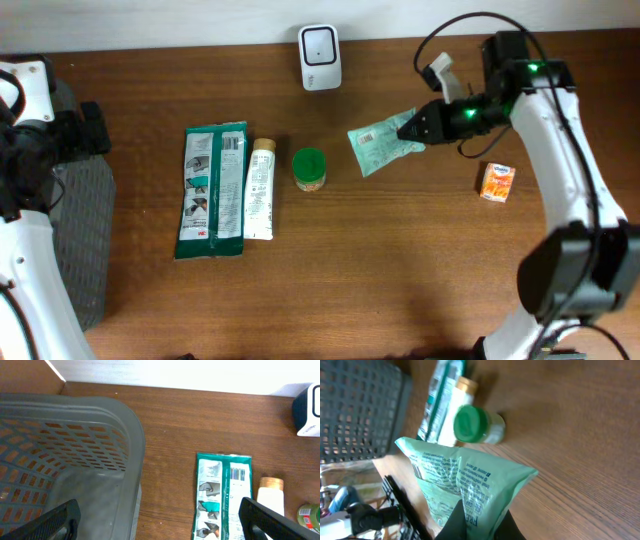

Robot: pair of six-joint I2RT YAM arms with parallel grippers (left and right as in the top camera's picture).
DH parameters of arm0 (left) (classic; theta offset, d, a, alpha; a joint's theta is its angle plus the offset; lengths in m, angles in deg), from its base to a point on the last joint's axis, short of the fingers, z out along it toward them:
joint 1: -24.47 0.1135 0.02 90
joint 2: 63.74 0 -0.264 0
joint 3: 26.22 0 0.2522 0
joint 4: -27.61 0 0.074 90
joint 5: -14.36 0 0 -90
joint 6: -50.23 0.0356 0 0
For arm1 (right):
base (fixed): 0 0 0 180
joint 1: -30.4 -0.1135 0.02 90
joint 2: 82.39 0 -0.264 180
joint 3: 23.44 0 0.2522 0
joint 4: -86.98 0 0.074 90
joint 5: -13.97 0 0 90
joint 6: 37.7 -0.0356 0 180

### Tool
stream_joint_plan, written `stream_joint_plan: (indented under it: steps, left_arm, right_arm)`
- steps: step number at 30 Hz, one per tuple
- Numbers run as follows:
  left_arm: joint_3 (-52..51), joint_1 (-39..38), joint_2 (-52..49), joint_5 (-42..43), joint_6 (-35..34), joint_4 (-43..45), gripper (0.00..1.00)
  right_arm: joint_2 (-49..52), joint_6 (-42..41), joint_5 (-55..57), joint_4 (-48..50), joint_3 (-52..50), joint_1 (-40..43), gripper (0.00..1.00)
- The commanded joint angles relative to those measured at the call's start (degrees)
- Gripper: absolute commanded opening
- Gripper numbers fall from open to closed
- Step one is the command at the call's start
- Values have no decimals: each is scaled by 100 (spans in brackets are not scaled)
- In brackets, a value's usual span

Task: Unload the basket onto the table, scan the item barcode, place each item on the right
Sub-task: 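Lift the mint-green packet and hold it under the scanner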

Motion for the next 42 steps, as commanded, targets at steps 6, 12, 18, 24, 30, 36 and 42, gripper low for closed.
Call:
stream_joint_plan:
  steps: [6,12,18,24,30,36,42]
  left_arm:
    - [15,31,2,81,90,7,99]
    - [15,31,2,81,90,7,99]
    - [15,31,2,83,90,7,99]
    - [15,31,2,81,90,7,99]
    - [15,31,2,83,90,7,99]
    - [15,31,2,83,90,7,99]
    - [15,31,2,83,90,7,99]
  right_arm:
    - [-1475,-1073,-247,98,31,11,4]
    - [-1976,-1241,-247,92,31,11,4]
    - [-1906,-1239,175,120,28,-138,4]
    - [-1567,-1244,2168,789,28,-1102,4]
    - [-868,-1040,4524,2328,28,-1906,4]
    - [136,144,6004,4666,28,-2374,4]
    - [1344,2026,6360,7353,28,-2470,4]
